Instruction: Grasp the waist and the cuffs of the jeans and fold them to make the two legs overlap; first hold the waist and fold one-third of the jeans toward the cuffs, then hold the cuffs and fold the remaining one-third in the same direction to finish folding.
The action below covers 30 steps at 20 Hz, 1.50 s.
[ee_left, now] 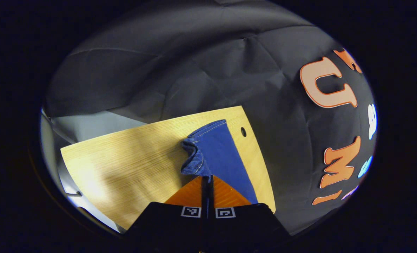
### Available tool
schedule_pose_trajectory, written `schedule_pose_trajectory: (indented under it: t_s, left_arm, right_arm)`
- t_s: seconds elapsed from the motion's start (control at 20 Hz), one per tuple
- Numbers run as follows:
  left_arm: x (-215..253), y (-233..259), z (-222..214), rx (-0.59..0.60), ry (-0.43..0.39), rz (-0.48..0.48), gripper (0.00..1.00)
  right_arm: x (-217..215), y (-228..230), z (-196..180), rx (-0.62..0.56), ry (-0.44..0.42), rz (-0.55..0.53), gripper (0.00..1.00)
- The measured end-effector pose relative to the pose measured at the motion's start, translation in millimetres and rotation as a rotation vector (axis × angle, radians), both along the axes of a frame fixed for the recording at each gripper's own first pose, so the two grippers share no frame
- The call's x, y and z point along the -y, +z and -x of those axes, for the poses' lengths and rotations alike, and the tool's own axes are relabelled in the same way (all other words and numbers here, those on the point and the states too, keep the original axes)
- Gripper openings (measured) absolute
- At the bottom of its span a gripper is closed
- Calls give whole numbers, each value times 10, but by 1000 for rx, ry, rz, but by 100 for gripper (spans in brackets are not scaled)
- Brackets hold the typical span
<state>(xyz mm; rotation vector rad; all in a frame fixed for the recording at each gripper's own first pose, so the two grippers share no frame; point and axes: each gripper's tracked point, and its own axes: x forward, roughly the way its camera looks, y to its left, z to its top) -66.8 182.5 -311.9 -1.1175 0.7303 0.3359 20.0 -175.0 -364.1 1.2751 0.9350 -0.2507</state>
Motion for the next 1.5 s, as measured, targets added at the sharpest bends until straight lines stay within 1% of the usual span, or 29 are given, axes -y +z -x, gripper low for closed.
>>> schedule_pose_trajectory:
  t_s: [0.1,0.3,0.4,0.45,0.5,0.55,0.7,0.8,0.9,1.0,1.1,1.2,1.35,1.45,1.5]
  left_arm:
    - [4,80,-147,14,-23,-23,1]
    - [40,267,-494,29,-48,-34,1]
    - [-29,387,-780,50,-33,-63,0]
    - [-61,421,-910,50,-28,-73,2]
    - [-50,372,-1006,45,-43,-88,0]
    - [-18,328,-1121,38,-63,-84,2]
    - [62,168,-1456,1,-121,-85,1]
    - [45,75,-1698,-15,-136,-93,0]
    - [-37,-65,-1869,-39,-129,-107,1]
    - [-71,-203,-1971,-83,-124,-112,1]
    - [-70,-333,-2061,-120,-137,-114,1]
    - [-46,-461,-2175,-154,-166,-118,0]
    - [-33,-660,-2207,-223,-219,-161,1]
    - [9,-691,-2299,-222,-236,-172,3]
    - [39,-668,-2354,-200,-246,-179,10]
  right_arm:
    - [-38,87,-159,29,24,6,18]
    - [-185,292,-542,77,65,-16,17]
    - [-218,376,-697,90,86,-18,17]
    - [-224,377,-781,92,98,-9,18]
    - [-229,351,-850,87,101,-5,18]
    - [-243,341,-926,87,100,-2,17]
    - [-292,272,-1089,57,92,28,16]
    - [-330,227,-1249,38,88,41,15]
    - [-381,190,-1447,23,85,53,16]
    - [-436,148,-1638,12,94,78,16]
    - [-481,62,-1818,-10,111,118,16]
    - [-550,-9,-1972,-32,115,126,16]
    - [-622,-109,-2041,-76,117,126,15]
    - [-659,-173,-2087,-98,108,111,15]
    - [-673,-151,-2088,-92,104,94,16]
